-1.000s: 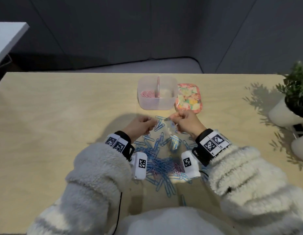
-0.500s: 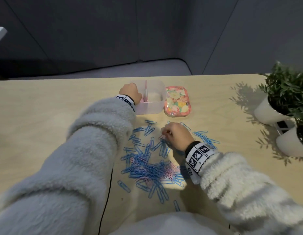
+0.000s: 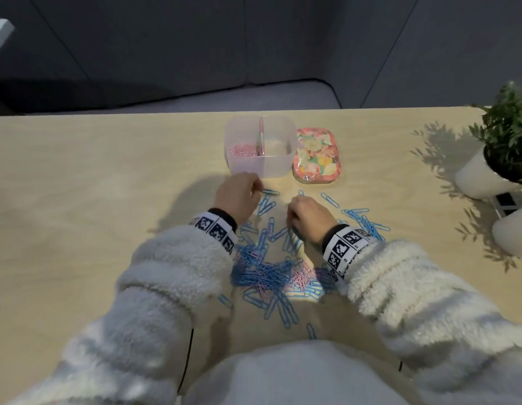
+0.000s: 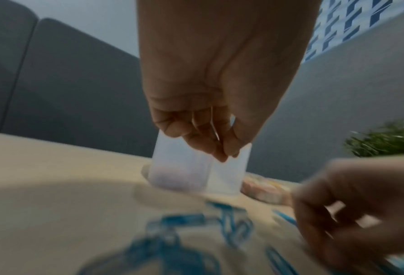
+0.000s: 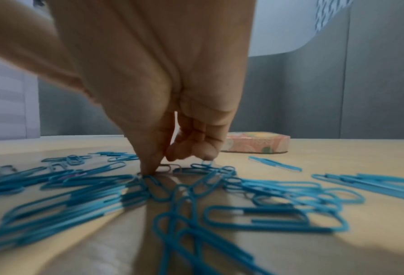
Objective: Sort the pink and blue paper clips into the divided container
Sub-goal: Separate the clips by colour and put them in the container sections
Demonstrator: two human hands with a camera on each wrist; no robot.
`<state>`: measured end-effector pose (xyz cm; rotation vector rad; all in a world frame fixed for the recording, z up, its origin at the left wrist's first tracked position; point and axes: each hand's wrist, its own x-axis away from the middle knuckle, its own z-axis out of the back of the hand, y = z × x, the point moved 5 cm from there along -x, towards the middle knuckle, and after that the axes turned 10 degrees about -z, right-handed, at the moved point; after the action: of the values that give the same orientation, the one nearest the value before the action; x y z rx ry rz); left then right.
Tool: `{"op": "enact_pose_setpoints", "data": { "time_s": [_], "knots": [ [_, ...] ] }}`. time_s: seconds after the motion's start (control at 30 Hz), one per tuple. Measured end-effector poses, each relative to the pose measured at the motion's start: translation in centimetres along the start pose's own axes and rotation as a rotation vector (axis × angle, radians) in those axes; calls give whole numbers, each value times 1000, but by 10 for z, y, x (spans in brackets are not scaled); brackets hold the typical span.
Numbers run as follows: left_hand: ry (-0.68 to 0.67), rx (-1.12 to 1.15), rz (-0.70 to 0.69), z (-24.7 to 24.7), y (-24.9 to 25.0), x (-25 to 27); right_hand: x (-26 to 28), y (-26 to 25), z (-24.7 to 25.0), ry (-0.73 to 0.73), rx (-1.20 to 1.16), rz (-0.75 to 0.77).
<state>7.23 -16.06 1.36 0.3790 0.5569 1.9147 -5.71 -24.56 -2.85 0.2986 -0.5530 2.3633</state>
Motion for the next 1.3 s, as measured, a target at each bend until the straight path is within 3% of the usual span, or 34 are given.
{"op": "enact_pose_setpoints", "data": {
  "time_s": [0.13, 0.3, 0.5, 0.93, 1.3],
  "knots": [
    [-196, 2, 76, -44, -6, 31, 6, 1, 0, 33, -247, -35],
    [-232, -72, 80, -50, -20, 43, 7, -9, -10, -71, -704, -190],
    [-168, -55, 70, -46, -15, 39, 4, -12, -21, -40, -295, -179],
    [-182, 4, -9, -70, 12, 27, 10, 22, -13, -7, -527, -309],
    [-248, 104, 63, -70, 7, 24, 14, 32, -11, 3, -344, -433]
  ]
}}
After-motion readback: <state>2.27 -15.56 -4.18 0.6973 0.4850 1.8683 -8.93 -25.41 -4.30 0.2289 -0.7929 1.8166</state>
